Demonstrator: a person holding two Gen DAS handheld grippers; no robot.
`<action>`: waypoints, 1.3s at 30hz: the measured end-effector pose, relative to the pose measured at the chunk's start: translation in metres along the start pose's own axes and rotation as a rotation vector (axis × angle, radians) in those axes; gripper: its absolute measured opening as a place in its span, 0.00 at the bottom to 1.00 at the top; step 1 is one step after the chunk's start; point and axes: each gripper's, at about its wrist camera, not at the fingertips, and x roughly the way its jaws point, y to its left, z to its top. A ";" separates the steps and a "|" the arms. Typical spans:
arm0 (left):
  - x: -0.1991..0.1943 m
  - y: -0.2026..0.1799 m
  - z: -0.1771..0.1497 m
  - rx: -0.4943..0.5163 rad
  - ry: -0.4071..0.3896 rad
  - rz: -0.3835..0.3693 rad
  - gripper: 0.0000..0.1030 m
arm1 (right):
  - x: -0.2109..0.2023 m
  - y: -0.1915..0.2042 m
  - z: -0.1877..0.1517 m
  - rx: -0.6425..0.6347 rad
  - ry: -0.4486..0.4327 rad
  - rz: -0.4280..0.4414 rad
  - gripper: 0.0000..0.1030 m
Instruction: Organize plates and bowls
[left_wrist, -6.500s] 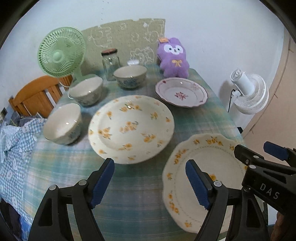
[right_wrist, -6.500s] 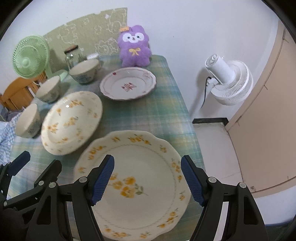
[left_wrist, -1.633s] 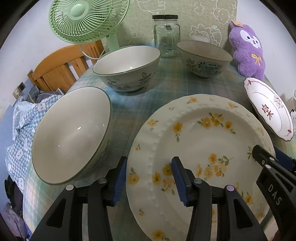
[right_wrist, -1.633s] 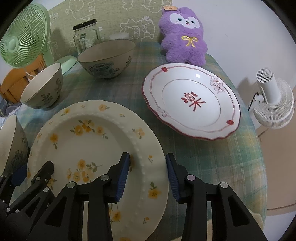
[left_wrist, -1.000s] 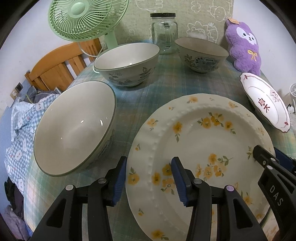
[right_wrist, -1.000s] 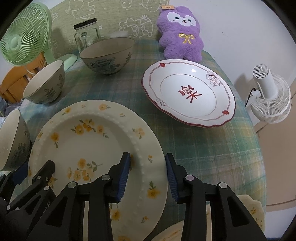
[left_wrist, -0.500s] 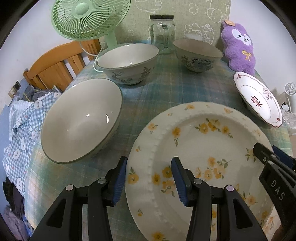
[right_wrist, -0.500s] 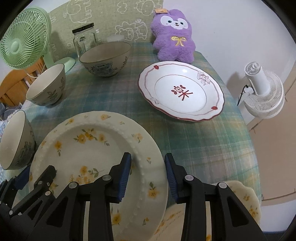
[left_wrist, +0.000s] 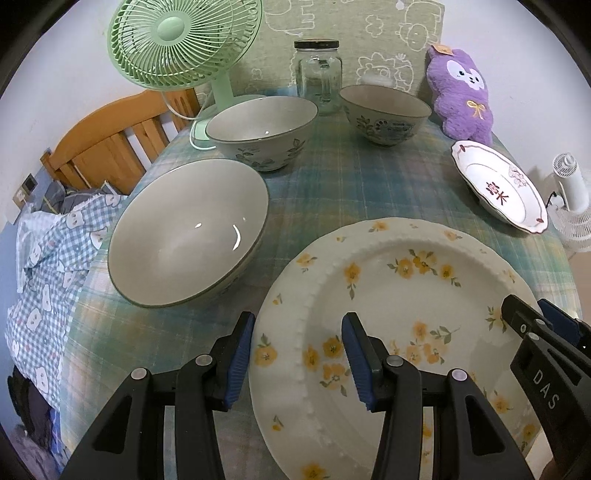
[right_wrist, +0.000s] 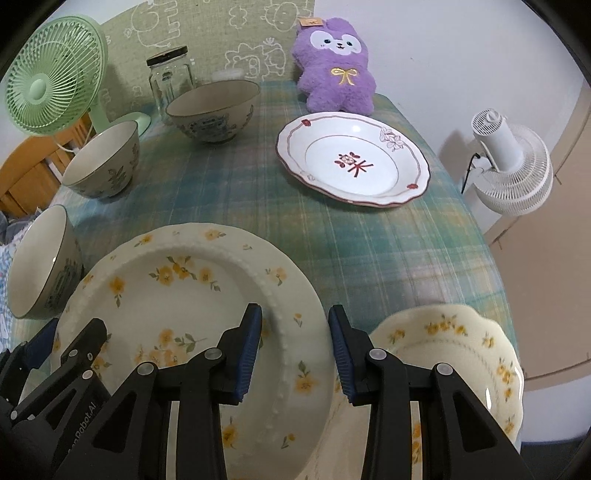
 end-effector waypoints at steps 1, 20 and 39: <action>-0.001 0.001 -0.001 0.004 0.000 -0.002 0.47 | -0.002 0.001 -0.002 0.004 -0.001 -0.002 0.40; -0.025 0.023 -0.016 0.093 -0.045 -0.107 0.47 | -0.048 0.016 -0.032 0.096 -0.053 -0.106 0.40; -0.061 -0.025 -0.032 0.076 -0.080 -0.088 0.47 | -0.072 -0.044 -0.043 0.075 -0.084 -0.077 0.40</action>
